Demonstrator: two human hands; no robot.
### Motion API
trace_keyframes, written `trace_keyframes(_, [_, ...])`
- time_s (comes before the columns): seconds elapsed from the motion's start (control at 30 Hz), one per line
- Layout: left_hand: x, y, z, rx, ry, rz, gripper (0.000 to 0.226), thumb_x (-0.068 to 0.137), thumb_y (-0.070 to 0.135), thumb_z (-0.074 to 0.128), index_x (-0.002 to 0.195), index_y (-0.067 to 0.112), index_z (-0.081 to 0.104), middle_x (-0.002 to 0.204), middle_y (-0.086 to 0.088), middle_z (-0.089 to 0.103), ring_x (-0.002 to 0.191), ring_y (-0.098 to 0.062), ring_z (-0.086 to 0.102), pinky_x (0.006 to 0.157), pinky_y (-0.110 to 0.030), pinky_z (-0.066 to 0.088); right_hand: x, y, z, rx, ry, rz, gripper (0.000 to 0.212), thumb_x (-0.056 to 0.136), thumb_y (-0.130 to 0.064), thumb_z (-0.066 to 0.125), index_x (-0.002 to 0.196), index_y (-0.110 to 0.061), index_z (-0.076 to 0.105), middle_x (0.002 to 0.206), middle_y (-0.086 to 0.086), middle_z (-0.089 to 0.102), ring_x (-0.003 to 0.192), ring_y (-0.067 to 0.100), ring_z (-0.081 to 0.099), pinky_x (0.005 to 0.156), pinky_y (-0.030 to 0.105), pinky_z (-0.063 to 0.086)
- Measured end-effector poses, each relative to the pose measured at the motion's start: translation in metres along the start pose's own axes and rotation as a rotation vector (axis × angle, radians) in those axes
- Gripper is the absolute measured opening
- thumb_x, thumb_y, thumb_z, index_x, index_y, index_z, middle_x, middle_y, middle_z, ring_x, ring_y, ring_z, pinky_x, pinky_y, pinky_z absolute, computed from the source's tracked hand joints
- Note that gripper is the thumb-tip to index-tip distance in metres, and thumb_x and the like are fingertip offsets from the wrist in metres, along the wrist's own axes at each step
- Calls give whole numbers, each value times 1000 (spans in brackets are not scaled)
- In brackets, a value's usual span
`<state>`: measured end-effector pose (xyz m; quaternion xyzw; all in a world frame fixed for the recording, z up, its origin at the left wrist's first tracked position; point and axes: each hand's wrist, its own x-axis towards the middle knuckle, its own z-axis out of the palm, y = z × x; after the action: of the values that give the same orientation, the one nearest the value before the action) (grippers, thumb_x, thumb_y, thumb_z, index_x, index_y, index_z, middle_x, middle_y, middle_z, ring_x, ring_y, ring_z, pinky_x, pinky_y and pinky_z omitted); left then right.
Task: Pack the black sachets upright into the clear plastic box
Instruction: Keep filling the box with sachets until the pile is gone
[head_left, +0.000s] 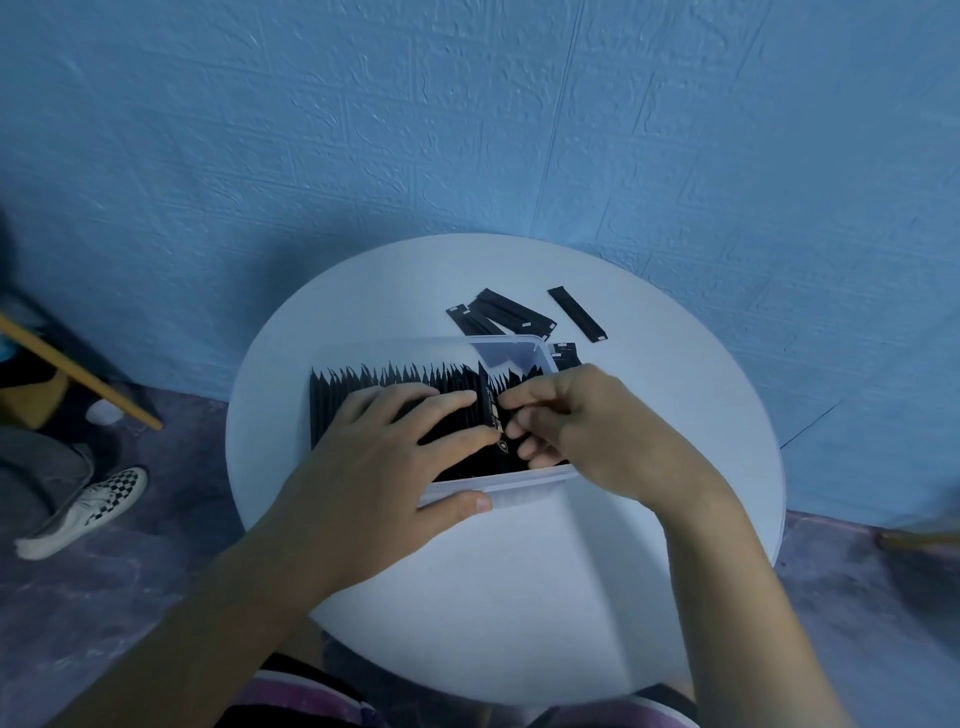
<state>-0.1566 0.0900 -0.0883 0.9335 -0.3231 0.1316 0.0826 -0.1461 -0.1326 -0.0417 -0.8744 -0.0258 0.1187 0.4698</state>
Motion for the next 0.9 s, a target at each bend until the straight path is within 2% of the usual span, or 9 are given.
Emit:
trace_keyframes(0.13, [-2,1,-2,-5,-12,-8,51,92,67,41,133,42,57,147,13,49,130,-18,46,107,-44,36,6,11,-21,173,322,-8,20,98,-6,55,96,-12,74,71,5,70,58,15,63,56,27,54])
trace_keyframes(0.17, [-2,1,-2,-5,-14,-8,51,93,67,40,133,42,57,147,13,49,131,-18,46,108,-43,35,10,18,-25,142,422,9,18,96,-10,58,92,-16,74,68,2,70,56,15,62,56,32,56])
trace_keyframes(0.23, [-2,1,-2,-7,-17,-10,51,93,67,40,133,42,56,147,13,49,131,-18,46,108,-44,35,21,35,-30,-2,537,85,9,93,-25,64,91,-23,73,71,-4,70,61,16,65,69,42,60])
trace_keyframes(0.3, [-2,0,-1,-7,-18,-12,50,93,67,41,134,42,56,148,13,49,131,-18,46,108,-44,35,31,49,-27,-221,499,189,20,91,-39,67,103,-25,70,87,-6,70,82,21,67,81,35,51])
trace_keyframes(0.37, [-2,0,-1,-9,-23,-15,50,93,68,42,134,43,55,148,14,48,132,-17,45,109,-44,35,41,62,-19,-377,466,237,34,88,-47,67,112,-23,67,99,-3,69,93,25,64,77,32,41])
trace_keyframes(0.43, [-2,0,-2,-11,-26,-15,50,93,69,42,134,43,55,148,15,48,132,-17,45,110,-44,35,49,69,-12,-433,471,241,37,85,-48,65,112,-22,65,104,0,68,92,26,62,72,32,39])
trace_keyframes(0.6, [-2,1,-2,-10,-28,-19,51,93,69,41,134,43,56,147,14,49,132,-17,46,109,-44,35,55,66,-16,-416,414,272,28,87,-33,67,110,-19,62,103,0,68,92,26,59,74,31,37])
trace_keyframes(0.73, [-2,1,-3,-13,-31,-23,51,93,69,41,134,44,56,148,15,48,132,-17,45,109,-43,35,55,63,-21,-348,368,290,26,88,-30,69,110,-18,60,97,-2,65,89,24,58,76,29,37])
trace_keyframes(0.9, [-2,1,-3,-18,-21,-28,50,92,68,43,133,43,57,146,15,49,130,-17,47,108,-43,36,48,68,-30,-215,385,255,14,90,-32,68,95,-19,68,88,-5,66,86,21,60,75,31,44])
